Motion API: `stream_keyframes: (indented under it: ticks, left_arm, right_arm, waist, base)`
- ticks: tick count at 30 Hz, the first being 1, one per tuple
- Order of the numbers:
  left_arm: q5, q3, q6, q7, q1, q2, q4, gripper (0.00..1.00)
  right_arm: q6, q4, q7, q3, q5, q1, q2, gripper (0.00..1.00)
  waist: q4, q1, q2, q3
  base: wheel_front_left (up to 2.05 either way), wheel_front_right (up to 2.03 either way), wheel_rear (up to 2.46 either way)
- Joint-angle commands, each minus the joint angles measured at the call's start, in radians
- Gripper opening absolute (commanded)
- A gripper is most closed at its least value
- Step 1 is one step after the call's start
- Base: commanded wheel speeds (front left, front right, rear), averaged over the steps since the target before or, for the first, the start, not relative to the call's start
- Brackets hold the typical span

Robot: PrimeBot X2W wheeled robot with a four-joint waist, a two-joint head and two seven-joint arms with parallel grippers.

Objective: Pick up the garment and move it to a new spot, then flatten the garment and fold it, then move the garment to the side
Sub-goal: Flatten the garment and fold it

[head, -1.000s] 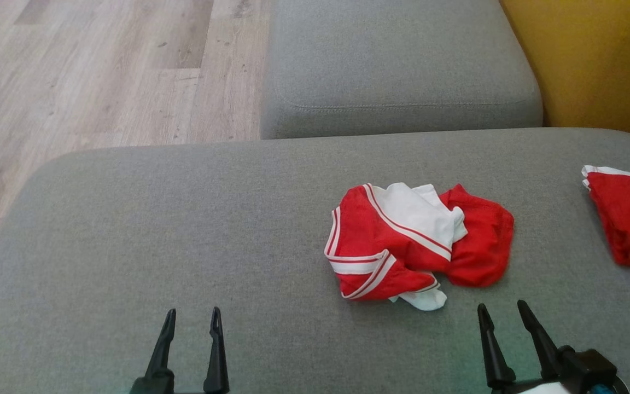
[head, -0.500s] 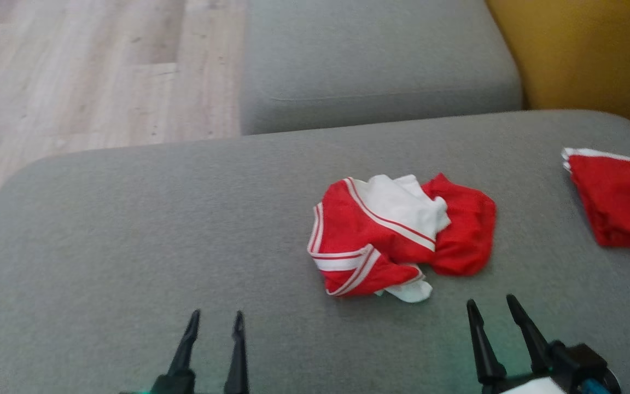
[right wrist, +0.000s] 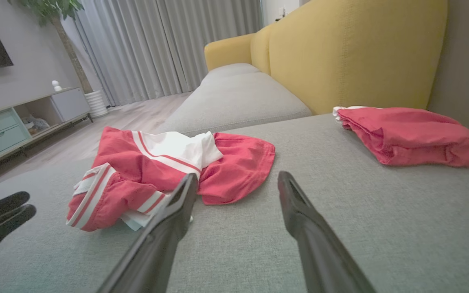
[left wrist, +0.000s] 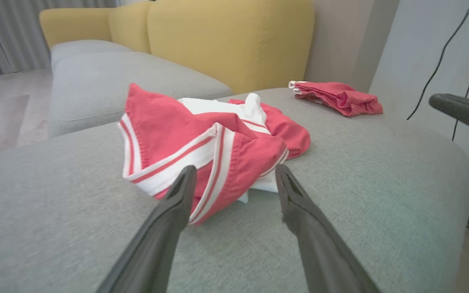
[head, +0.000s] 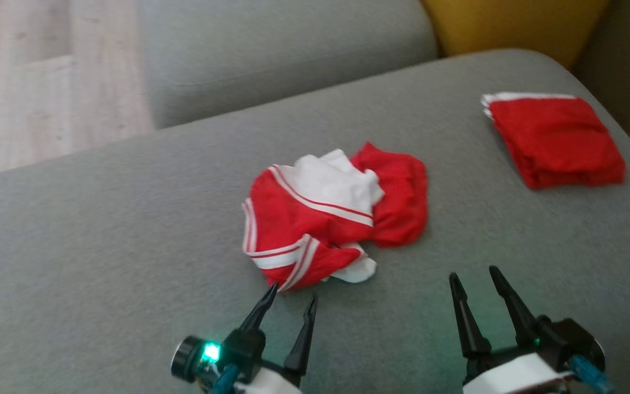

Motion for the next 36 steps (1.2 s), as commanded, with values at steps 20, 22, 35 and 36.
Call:
stream_keyframes:
  ticks: [20, 22, 35, 36]
  left_arm:
    - [-0.038, -0.059, 0.111, -0.01, -0.311, -0.001, 0.233, 1.0]
    - [-0.039, -0.046, 0.123, -0.01, -0.31, -0.001, 0.221, 1.0]
    - [-0.09, -0.081, 0.036, -0.01, -0.299, -0.001, 0.259, 1.0]
    - [-0.1, -0.092, 0.028, -0.01, -0.305, -0.001, 0.272, 1.0]
  right_arm:
    - [-0.001, -0.037, -0.004, 0.042, 0.019, -0.106, -0.005, 1.0]
    - [-0.001, -0.037, -0.004, 0.04, 0.019, -0.104, -0.005, 1.0]
    - [-0.001, -0.025, -0.004, 0.063, 0.016, -0.107, -0.005, 1.0]
    - [-0.001, -0.023, -0.004, 0.066, 0.016, -0.107, -0.005, 1.0]
  waist:
    - [-0.097, -0.0001, 0.0, 0.115]
    - [-0.095, -0.0001, 0.0, 0.115]
    - [-0.112, -0.0001, 0.0, 0.098]
    - [-0.117, -0.0001, 0.0, 0.097]
  base:
    - [0.0, 0.0, 0.0]
    - [0.0, 0.0, 0.0]
    - [0.0, 0.0, 0.0]
    - [0.0, 0.0, 0.0]
